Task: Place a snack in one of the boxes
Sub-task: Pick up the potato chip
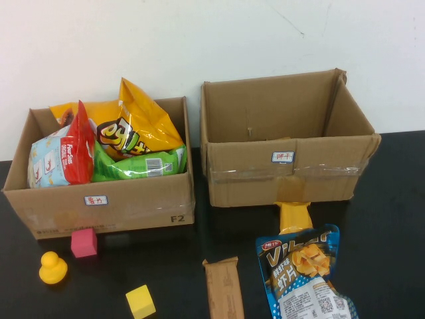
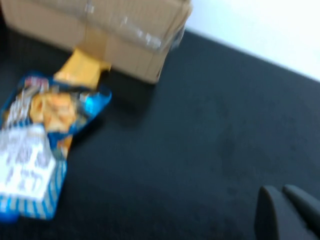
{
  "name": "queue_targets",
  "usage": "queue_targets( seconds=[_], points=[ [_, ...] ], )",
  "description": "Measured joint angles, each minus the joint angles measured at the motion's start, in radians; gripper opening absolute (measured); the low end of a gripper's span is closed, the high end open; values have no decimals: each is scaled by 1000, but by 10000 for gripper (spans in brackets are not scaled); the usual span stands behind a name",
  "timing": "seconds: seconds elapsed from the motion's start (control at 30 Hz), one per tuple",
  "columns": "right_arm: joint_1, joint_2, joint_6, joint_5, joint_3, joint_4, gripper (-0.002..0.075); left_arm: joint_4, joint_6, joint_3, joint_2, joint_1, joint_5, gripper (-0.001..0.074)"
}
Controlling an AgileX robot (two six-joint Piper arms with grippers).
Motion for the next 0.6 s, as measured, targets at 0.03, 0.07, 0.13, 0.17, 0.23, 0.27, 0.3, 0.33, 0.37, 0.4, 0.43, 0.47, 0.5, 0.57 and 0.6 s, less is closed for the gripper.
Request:
queue_targets(
  seconds=[0.03, 0.07, 0.13, 0.17, 0.23, 0.27, 0.3, 0.33, 0.37, 0.4, 0.43, 0.47, 0.5, 0.57, 0.6],
  points=[
    [0, 41, -17, 30, -44, 0, -1, 0, 0, 0, 0, 0, 0, -1],
    [0, 91, -35, 56, -82, 0, -1, 0, 0, 0, 0, 0, 0, -1],
    [0, 188, -47, 90, -134, -14, -1, 0, 0, 0, 0, 0, 0, -1],
    [0, 235, -52, 105, -152, -19, -1, 0, 0, 0, 0, 0, 0, -1],
    [0, 319, -54, 119, -166, -12, -1, 0, 0, 0, 0, 0, 0, -1],
    [2, 366, -54, 121, -171, 0, -1, 0, 0, 0, 0, 0, 0, -1],
    [9, 414, -58, 121, -172, 26, -1, 0, 0, 0, 0, 0, 0, -1],
    [20, 453, -60, 117, -175, 44, -1, 0, 0, 0, 0, 0, 0, -1],
    [40, 503, -60, 112, -178, 60, -1, 0, 0, 0, 0, 0, 0, -1],
    [67, 552, -60, 105, -184, 70, -1, 0, 0, 0, 0, 0, 0, -1],
    [98, 600, -51, 95, -192, 74, -1, 0, 0, 0, 0, 0, 0, -1],
    [125, 647, -38, 85, -199, 78, -1, 0, 0, 0, 0, 0, 0, -1],
    [152, 684, -25, 75, -209, 83, -1, 0, 0, 0, 0, 0, 0, -1],
    [215, 775, 9, 52, -237, 92, 5, 0, 0, 0, 0, 0, 0, -1],
    [242, 810, 18, 42, -252, 97, 19, 0, 0, 0, 0, 0, 0, -1]
  ],
)
